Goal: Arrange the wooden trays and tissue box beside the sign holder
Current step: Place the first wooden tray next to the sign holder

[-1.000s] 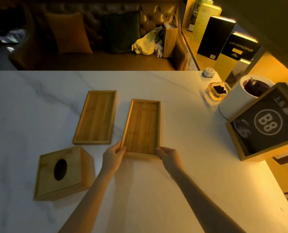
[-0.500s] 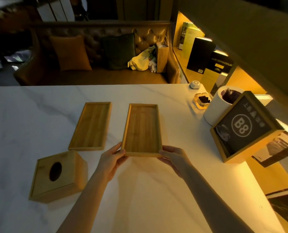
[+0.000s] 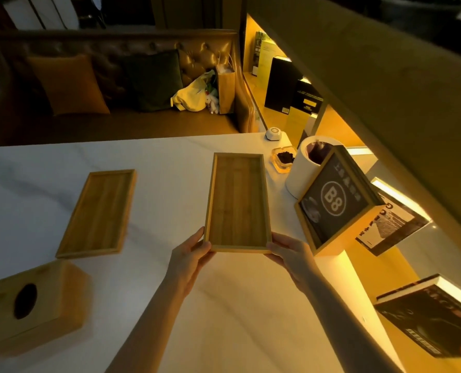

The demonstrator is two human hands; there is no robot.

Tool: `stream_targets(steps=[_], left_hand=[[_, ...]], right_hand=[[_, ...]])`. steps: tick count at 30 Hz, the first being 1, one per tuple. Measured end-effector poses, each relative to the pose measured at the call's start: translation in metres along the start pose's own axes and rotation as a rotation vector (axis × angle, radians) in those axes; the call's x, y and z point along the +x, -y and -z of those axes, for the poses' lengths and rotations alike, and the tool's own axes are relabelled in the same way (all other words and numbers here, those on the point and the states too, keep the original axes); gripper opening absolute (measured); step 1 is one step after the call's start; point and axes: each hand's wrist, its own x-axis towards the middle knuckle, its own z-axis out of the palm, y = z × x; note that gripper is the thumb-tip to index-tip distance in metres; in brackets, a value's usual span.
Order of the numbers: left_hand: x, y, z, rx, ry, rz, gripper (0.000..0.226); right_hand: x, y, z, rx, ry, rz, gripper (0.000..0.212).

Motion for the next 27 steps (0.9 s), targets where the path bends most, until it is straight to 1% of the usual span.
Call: stream_targets(steps=[6,10,13,19,24,27], left_hand=[[0.02,0.017,-0.036,0.009,0.007,0.066,0.037],[0.033,0.028,-0.053,0.024,0.009,0.087,0.037],[0.042,0.037,-0.06,-0.003,-0.008,0.11,0.04],[0.055,0.052,-0.066,-0.04,-0.052,0.123,0.041],[0.063,0.057,-0.068,-0.039,-0.055,0.127,0.041],[0.064,0.061,-0.07,0.016,-0.055,0.114,0.04]], right_hand=[[0.017,-0.006,0.036,-0.043,-0.092,-0.065,0.025],[0.027,-0.012,0.051,-0.019,-0.15,-0.142,0.016],[0.035,-0.017,0.059,-0.014,-0.184,-0.184,0.022],[0.047,-0.026,0.067,-0.027,-0.183,-0.21,0.03],[0.055,-0.032,0.069,0.005,-0.187,-0.217,0.029],[0.057,-0.037,0.068,-0.039,-0.215,-0.205,0.031]])
